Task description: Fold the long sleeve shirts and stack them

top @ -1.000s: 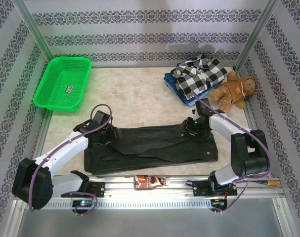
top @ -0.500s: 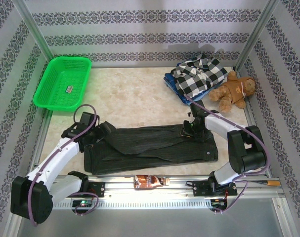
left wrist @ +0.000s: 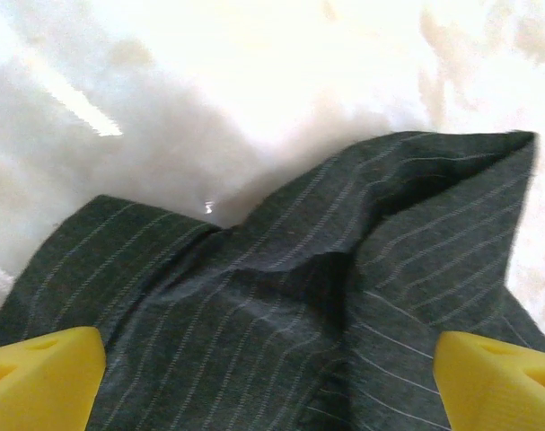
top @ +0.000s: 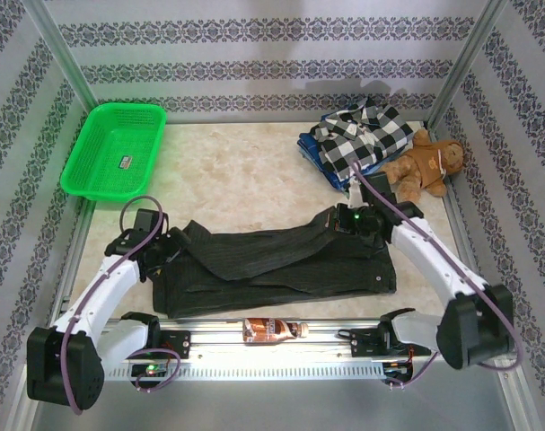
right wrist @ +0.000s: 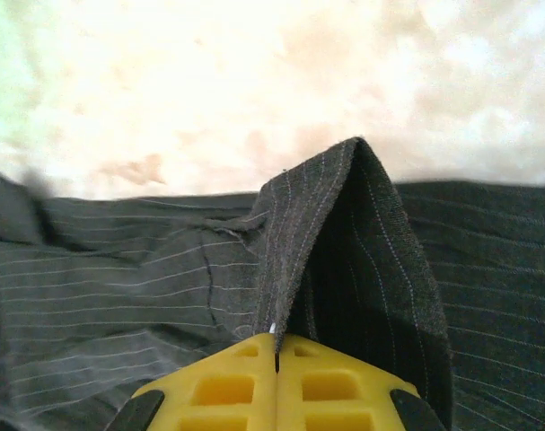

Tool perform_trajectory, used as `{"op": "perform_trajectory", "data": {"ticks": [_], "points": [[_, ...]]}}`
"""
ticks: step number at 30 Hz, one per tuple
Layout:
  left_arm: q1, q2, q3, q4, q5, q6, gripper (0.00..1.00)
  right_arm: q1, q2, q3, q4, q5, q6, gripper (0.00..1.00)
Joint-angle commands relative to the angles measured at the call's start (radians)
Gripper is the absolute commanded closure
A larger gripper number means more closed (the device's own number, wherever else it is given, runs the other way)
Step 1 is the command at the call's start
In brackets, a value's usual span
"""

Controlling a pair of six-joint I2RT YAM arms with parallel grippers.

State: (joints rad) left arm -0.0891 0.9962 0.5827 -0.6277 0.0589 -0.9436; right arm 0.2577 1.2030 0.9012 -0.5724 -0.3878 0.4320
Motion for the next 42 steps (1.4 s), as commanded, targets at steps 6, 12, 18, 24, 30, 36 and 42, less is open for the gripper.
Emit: {"op": "perform_trajectory", "data": {"ticks": [6, 12, 18, 24, 30, 36, 42], "points": [[0.044, -0.072, -0.055, -0.030, -0.019, -0.087, 0.07, 0.012, -0.188, 0.114, -0.061, -0.174, -0.064, 1.00], [0.061, -0.090, -0.140, -0.018, 0.005, -0.149, 0.13, 0.012, -0.271, 0.210, -0.053, -0.296, -0.033, 1.00], [0.069, -0.031, -0.207, 0.071, 0.027, -0.186, 0.28, 0.012, -0.274, 0.284, 0.025, -0.412, 0.052, 1.00], [0.087, 0.115, -0.202, 0.202, 0.042, -0.197, 0.33, 0.011, -0.238, 0.334, 0.088, -0.431, 0.077, 1.00], [0.125, 0.352, -0.079, 0.314, 0.061, -0.152, 0.36, 0.006, -0.107, 0.451, 0.157, -0.457, 0.083, 1.00], [0.165, 0.527, 0.073, 0.340, 0.093, -0.114, 0.36, 0.068, 0.028, 0.614, 0.192, -0.511, 0.100, 1.00], [0.180, 0.555, 0.088, 0.354, 0.109, -0.109, 0.36, 0.186, -0.006, 0.619, 0.163, -0.533, 0.130, 1.00]]}}
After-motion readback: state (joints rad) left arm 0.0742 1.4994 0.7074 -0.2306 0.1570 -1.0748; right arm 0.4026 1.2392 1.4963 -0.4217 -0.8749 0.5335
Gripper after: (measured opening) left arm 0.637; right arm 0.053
